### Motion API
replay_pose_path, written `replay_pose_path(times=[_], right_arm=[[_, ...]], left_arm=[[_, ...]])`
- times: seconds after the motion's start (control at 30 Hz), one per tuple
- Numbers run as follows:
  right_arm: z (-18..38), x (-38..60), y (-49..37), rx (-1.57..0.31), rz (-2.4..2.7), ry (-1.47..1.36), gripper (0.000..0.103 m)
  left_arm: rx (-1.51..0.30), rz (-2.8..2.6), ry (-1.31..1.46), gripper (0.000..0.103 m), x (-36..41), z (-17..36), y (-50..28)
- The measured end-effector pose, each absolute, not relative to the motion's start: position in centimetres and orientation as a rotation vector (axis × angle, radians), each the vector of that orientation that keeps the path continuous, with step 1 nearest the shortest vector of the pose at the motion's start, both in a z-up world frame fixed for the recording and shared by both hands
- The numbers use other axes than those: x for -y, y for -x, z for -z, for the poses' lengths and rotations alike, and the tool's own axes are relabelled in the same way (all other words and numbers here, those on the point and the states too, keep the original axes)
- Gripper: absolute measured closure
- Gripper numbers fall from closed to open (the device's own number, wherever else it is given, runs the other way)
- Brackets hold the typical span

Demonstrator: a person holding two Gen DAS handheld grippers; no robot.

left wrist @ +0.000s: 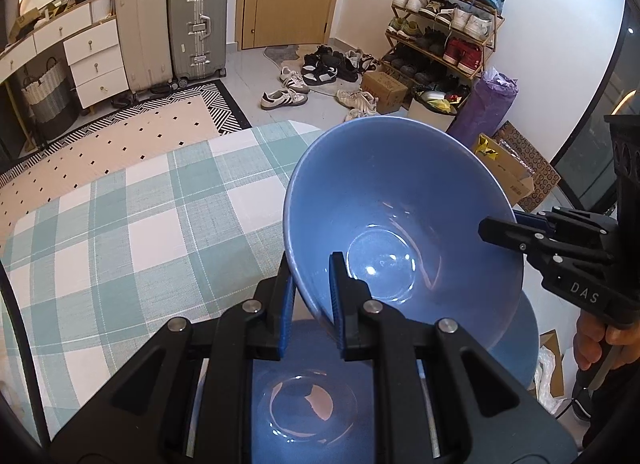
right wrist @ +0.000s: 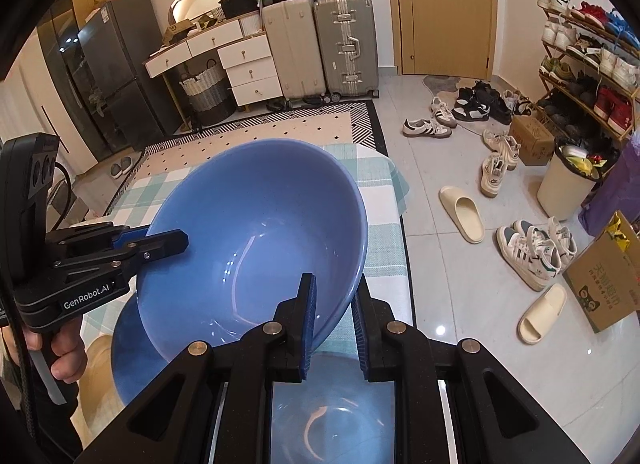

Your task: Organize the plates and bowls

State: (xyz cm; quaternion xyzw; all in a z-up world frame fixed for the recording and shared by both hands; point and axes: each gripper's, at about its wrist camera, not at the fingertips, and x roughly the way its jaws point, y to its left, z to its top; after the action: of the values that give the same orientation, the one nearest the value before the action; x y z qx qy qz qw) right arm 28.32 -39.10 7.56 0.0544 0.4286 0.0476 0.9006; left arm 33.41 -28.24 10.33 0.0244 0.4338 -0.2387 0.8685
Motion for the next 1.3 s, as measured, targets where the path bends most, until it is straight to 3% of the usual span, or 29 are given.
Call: replay_pose_path(times=[0.6, 1.3], right_arm=[[-10.7, 35.6, -24.5, -0.826, -0.136, -0.082, 0.085], [-11.4, 31.7, -20.4, -0.798, -0.179, -0.054, 0.085]], left_arm=[[-0.859, 0.465, -0.028, 0.090, 24.6, -13.9, -27.3], [-0.827, 0.419, -0.029, 0.090, 21.3, -14.4, -20.8]])
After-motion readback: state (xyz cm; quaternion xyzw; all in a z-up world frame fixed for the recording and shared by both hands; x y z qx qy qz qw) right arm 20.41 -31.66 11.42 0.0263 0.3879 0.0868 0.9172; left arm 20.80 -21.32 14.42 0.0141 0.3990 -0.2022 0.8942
